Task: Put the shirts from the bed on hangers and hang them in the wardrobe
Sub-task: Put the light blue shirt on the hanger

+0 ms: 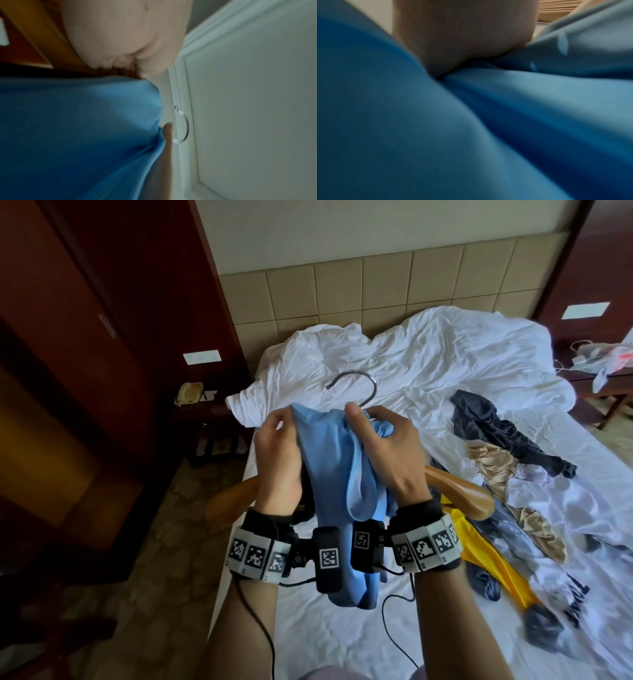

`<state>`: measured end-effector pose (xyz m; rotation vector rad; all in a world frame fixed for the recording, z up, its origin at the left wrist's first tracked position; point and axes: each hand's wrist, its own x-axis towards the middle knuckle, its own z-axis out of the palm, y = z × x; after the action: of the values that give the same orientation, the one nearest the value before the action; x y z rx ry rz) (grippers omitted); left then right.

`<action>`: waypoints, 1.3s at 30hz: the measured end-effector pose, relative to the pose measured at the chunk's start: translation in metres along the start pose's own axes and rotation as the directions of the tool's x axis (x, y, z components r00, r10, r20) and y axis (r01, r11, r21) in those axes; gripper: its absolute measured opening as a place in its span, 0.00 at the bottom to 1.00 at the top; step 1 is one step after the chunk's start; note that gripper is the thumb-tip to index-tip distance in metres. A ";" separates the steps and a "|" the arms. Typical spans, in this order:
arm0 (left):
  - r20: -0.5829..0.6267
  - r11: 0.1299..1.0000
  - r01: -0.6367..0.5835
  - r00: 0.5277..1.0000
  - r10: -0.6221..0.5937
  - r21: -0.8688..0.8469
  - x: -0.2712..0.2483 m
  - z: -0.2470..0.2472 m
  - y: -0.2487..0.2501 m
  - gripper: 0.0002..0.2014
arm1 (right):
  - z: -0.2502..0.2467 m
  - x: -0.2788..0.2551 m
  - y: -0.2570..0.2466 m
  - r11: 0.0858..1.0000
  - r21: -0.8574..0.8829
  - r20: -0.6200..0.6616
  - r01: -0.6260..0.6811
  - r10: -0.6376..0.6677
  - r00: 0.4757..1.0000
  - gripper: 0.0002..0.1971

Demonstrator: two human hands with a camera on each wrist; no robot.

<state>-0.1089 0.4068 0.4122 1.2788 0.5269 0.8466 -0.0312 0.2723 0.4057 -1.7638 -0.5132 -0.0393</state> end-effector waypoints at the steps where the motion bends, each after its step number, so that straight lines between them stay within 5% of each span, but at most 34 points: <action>1: -0.048 0.997 0.039 0.998 -0.042 -0.059 0.006 -0.004 -0.002 0.11 | -0.001 0.001 0.001 1.000 0.008 -0.034 -0.026 0.026 0.999 0.32; 5: -0.182 0.990 0.089 0.981 -0.067 0.111 0.039 -0.039 -0.005 0.11 | -0.008 0.000 0.004 0.995 0.067 -0.102 -0.078 0.085 0.991 0.29; 9: -0.334 0.972 0.015 0.940 0.067 0.236 0.054 -0.076 -0.005 0.06 | -0.014 0.002 0.007 0.993 0.107 -0.155 -0.051 0.067 0.986 0.35; 17: -0.382 0.879 0.170 0.924 0.015 0.446 0.056 -0.142 -0.014 0.13 | -0.006 -0.001 0.007 0.973 0.228 -0.232 -0.041 0.095 0.968 0.40; 19: -0.438 0.796 0.274 0.899 -0.012 0.540 0.055 -0.148 -0.013 0.18 | -0.003 -0.003 0.006 0.969 0.243 -0.241 -0.040 0.100 0.965 0.40; 21: -0.454 0.627 0.301 0.886 0.094 0.719 0.050 -0.147 -0.009 0.20 | 0.001 -0.005 0.003 0.968 0.244 -0.237 -0.055 0.114 0.965 0.37; 26: -0.167 0.508 -0.167 0.820 0.548 0.845 0.036 -0.120 0.003 0.13 | 0.010 -0.011 0.001 0.964 0.259 -0.205 -0.067 0.122 0.971 0.40; 30: 0.099 0.529 -0.373 0.875 0.474 0.762 0.030 -0.091 0.005 0.24 | 0.013 -0.016 -0.002 0.974 0.221 -0.178 -0.059 0.100 0.979 0.36; 33: 0.333 0.323 -0.485 0.842 0.425 0.813 0.019 -0.070 0.000 0.33 | 0.015 -0.018 -0.005 0.980 0.190 -0.153 -0.051 0.081 0.985 0.37; 39: 0.369 0.218 -0.455 0.864 0.342 0.863 0.005 -0.054 -0.007 0.42 | 0.021 -0.017 -0.005 0.978 0.208 -0.186 0.003 0.036 0.982 0.34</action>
<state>-0.1449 0.4435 0.3937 2.6717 0.6383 0.8987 -0.0531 0.2876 0.3993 -1.5415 -0.3513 -0.1356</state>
